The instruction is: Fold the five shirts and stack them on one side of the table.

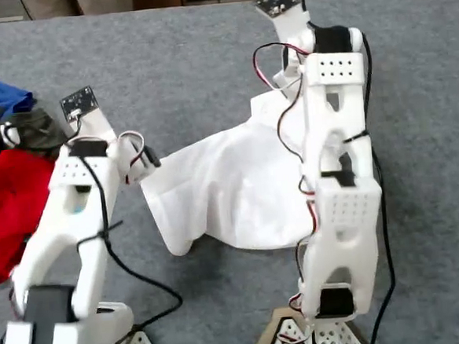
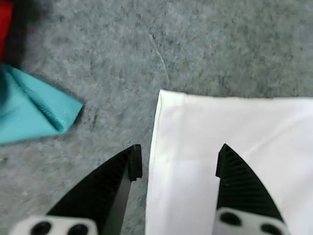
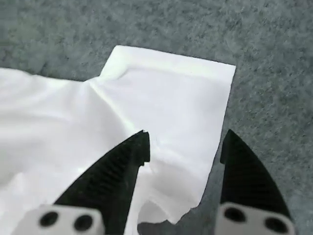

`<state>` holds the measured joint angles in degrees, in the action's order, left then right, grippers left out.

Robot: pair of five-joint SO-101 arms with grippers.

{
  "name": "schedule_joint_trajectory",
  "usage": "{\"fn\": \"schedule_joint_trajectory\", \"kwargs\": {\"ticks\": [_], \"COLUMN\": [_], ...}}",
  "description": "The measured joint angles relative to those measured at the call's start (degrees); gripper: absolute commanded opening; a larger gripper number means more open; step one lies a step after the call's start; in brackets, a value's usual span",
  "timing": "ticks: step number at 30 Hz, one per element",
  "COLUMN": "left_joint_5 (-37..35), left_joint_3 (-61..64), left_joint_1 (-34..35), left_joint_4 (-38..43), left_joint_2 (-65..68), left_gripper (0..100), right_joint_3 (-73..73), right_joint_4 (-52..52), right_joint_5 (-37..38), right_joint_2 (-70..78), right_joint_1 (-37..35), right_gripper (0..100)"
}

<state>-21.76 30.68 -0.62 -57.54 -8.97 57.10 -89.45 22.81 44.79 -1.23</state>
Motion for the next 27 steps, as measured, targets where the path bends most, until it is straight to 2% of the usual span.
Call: {"fn": "schedule_joint_trajectory", "kwargs": {"ticks": [4,12,21,27], "left_joint_5": [-2.7,-3.8,-3.8,-3.8], "left_joint_3": [-4.9,-13.8,-15.6,-16.3], "left_joint_1": [0.0,0.0,0.0,-0.3], "left_joint_4": [2.4,2.9,2.8,2.9], "left_joint_2": [9.8,24.7,25.8,25.8], "left_gripper": [25,25,25,17], "right_joint_3": [13.3,33.2,35.2,35.2], "right_joint_4": [2.2,5.8,9.1,9.4], "right_joint_5": [-1.5,-2.2,-2.2,-2.2], "right_joint_2": [10.0,28.1,33.0,33.1], "right_joint_1": [1.0,1.1,1.1,1.6], "right_gripper": [24.6,24.6,24.6,24.6]}}
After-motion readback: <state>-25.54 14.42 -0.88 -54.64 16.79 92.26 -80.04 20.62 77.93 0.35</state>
